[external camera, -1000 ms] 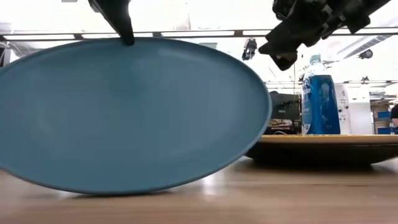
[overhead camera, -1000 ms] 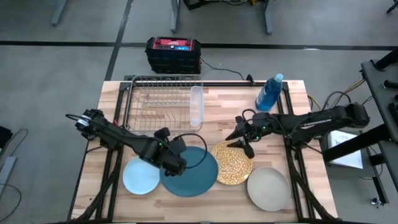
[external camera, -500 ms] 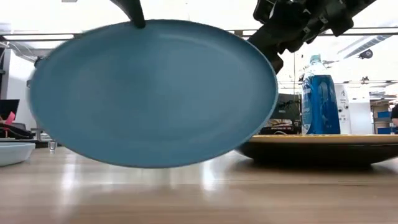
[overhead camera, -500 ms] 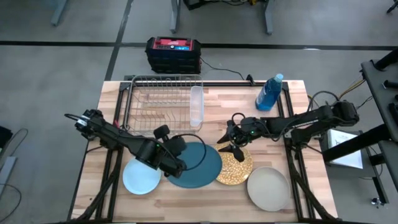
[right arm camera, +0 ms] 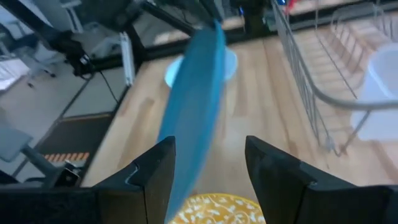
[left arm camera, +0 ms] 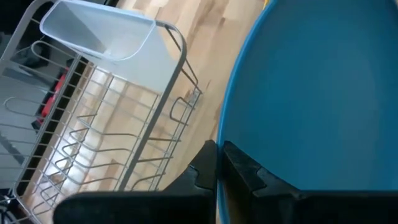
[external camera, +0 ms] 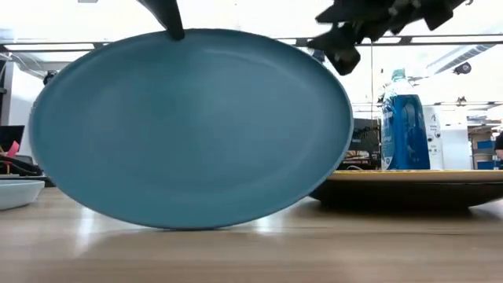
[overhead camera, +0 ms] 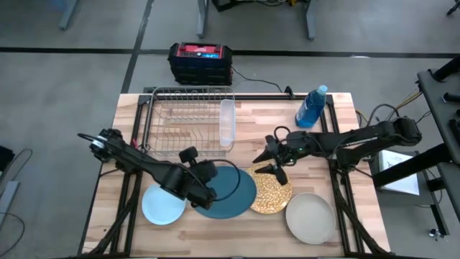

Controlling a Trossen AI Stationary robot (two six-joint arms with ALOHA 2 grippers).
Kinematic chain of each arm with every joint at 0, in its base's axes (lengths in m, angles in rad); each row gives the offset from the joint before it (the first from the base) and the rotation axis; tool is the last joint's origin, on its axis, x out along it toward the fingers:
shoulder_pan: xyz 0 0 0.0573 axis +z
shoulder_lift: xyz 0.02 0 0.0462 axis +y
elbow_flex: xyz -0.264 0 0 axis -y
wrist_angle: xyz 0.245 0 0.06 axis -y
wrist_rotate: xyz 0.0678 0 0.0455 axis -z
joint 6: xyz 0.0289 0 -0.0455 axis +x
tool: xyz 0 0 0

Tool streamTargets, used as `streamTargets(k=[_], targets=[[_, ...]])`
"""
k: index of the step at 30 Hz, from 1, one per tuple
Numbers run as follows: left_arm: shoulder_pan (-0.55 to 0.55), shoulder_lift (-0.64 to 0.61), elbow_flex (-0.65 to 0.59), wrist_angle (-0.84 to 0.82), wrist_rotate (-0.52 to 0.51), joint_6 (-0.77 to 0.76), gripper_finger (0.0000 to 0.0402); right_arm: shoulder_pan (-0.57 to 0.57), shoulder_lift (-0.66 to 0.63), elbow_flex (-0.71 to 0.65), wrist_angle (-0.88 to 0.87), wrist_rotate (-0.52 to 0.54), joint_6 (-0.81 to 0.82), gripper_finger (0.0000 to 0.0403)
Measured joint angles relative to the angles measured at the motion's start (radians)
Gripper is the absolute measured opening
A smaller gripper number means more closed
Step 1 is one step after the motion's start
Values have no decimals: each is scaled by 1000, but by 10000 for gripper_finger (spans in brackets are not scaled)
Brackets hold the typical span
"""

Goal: Sort dishes
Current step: Put the blue plate in the dish rack

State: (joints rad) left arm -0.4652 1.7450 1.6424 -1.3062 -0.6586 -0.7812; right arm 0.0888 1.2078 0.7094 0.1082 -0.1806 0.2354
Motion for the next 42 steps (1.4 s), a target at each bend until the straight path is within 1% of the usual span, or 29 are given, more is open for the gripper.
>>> streamTargets(k=[3,5,7,15,18,22,24,26,28,30,32,34,37,40,42], targets=[[0,4,0,-1,-10,-2,0,23,-9,0,1,20,0,186],[0,4,0,-2,-13,-2,0,41,12,0,2,64,0,186],[0,4,0,-1,-17,-4,0,52,45,0,-2,85,1,186],[-1,4,3,-1,-65,-5,0,55,173,29,4,79,41,185],[-2,4,21,9,-91,-1,0,55,218,51,15,79,36,185],[-10,4,67,32,-131,44,0,55,275,73,64,78,7,184],[-13,4,94,33,-132,64,0,55,291,83,78,77,-13,174],[-18,4,115,32,-131,78,0,56,299,91,96,77,-29,154],[-24,4,129,36,-128,92,0,56,298,93,96,78,-51,122],[-28,4,133,40,-130,97,3,56,291,93,95,78,-77,80],[-29,4,138,40,-116,89,13,56,276,93,90,76,-99,34],[-30,3,148,50,-68,78,32,61,263,93,97,89,-128,13],[-35,3,153,37,-31,49,71,87,239,93,86,172,-196,19],[-46,3,159,23,-33,29,114,133,219,90,68,303,-273,12],[-52,3,157,10,-40,18,141,160,210,90,60,369,-324,7]])
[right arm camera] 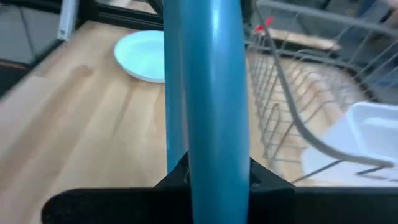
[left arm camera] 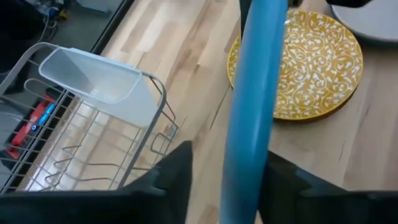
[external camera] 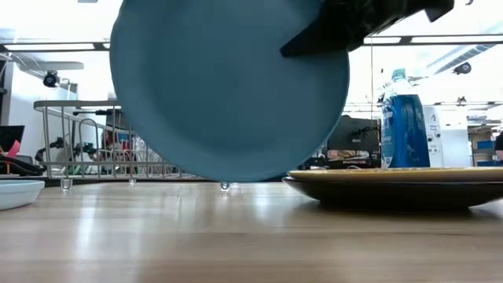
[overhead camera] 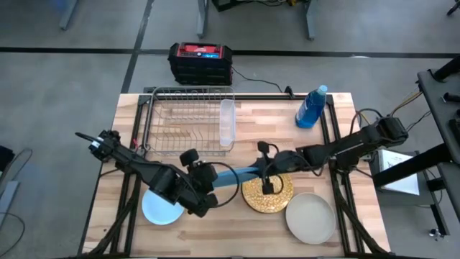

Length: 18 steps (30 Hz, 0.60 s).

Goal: Sort dishes
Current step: Put the blue plate in the dish rack

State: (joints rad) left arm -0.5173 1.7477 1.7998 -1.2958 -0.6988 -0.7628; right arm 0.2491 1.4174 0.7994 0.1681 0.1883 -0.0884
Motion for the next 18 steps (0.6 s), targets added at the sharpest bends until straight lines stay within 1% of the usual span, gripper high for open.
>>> streamTargets(k=[3,5,7,10,14,16,18], targets=[[-4,2,-2,3,7,-5,173,40,-7,0,-1,75,-28,8],[-6,9,-11,-3,8,-5,186,57,-9,2,-3,121,-54,8],[-9,22,-20,-2,8,-5,190,70,-9,8,1,143,-73,8],[-12,40,-33,4,8,-5,187,77,-9,11,31,143,-75,8],[-16,67,-37,5,1,8,159,85,-9,11,47,151,-84,8],[-20,78,-38,9,-10,32,133,88,-9,11,44,150,-84,8],[-26,82,-38,9,-35,61,95,87,-9,11,45,146,-82,10]])
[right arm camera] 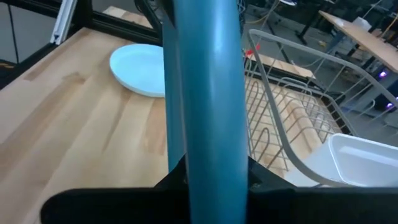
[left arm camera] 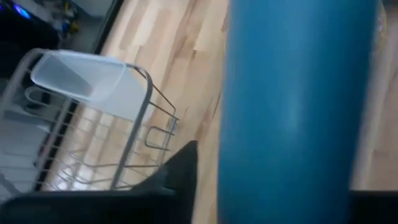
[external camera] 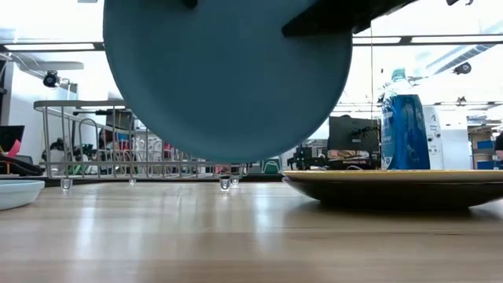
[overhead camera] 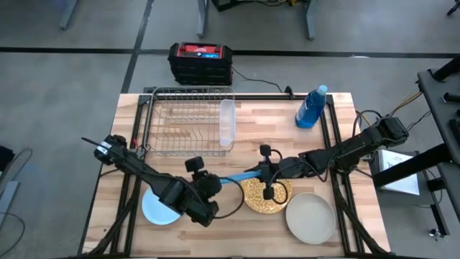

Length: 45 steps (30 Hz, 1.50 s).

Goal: Sort dishes
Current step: Put the blue plate in the dish rack

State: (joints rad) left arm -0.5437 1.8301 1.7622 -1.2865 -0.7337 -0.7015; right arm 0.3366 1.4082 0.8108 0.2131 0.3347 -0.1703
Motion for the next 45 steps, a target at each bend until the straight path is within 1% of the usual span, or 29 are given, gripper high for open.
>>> streamTargets(k=[3,4,6,11,16,20,24,27,31,33,34,37,39,41,43,45], targets=[[-4,0,0,0,-21,27,24,-1,0,0,3,5,1,20],[-8,-2,0,1,-25,29,14,-1,0,0,5,5,5,26],[-13,-3,1,-6,-45,44,14,0,-1,0,12,3,11,42],[-29,-3,8,-20,-116,108,6,0,-4,2,2,-1,12,96],[-41,-3,8,-58,-196,124,3,-2,-49,2,-72,8,43,152],[-47,-4,9,-74,-235,124,2,-3,-123,2,-170,8,102,188],[-54,-5,9,-78,-287,131,2,-3,-213,2,-298,8,163,215],[-65,-5,18,-82,-344,154,2,-3,-290,2,-417,6,230,229],[-86,-5,86,-76,-432,213,1,-3,-384,-1,-594,3,318,237],[-98,-3,123,-78,-467,291,1,-3,-430,-12,-649,4,352,237],[-104,-2,139,-76,-473,357,1,-3,-451,-20,-668,5,359,236],[-118,-1,158,-43,-482,631,1,-3,-505,-49,-685,5,361,229],[-127,0,154,6,-516,824,1,-3,-536,-62,-681,6,360,224],[-131,0,147,11,-543,1018,1,-3,-559,-74,-679,6,357,220],[-132,0,131,12,-597,1131,1,-3,-574,-85,-679,6,356,217],[-131,1,114,12,-670,1182,1,-3,-585,-91,-677,7,353,216]])
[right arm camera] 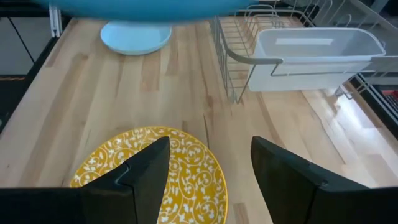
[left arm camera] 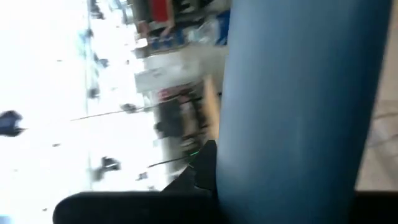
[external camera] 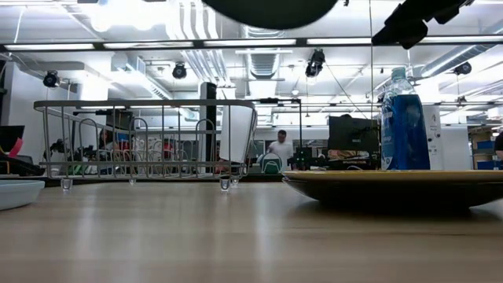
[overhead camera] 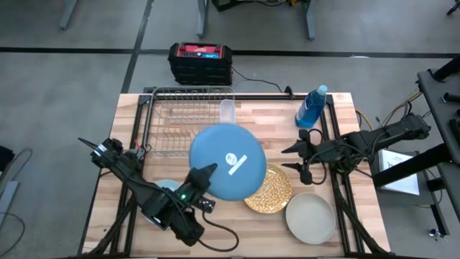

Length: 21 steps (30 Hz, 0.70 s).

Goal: Sort dishes
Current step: Put the blue plate in the dish rack

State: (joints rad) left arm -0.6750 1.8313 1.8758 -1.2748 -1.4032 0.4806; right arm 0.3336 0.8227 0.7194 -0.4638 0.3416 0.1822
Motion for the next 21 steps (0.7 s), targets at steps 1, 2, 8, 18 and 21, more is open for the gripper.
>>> streamTargets(k=[1,2,8,18,21], targets=[[0,0,-8,1,-36,20,1,0,-4,-2,1,1,0,216],[0,0,-17,1,-76,41,1,0,-6,-5,1,1,-1,216],[0,0,-93,-5,-169,296,1,0,-4,-9,2,1,-7,216],[8,1,-183,-1,-168,267,1,0,-2,-9,6,1,-9,219],[8,2,-217,-11,-169,286,1,0,-2,-9,6,1,-10,216]])
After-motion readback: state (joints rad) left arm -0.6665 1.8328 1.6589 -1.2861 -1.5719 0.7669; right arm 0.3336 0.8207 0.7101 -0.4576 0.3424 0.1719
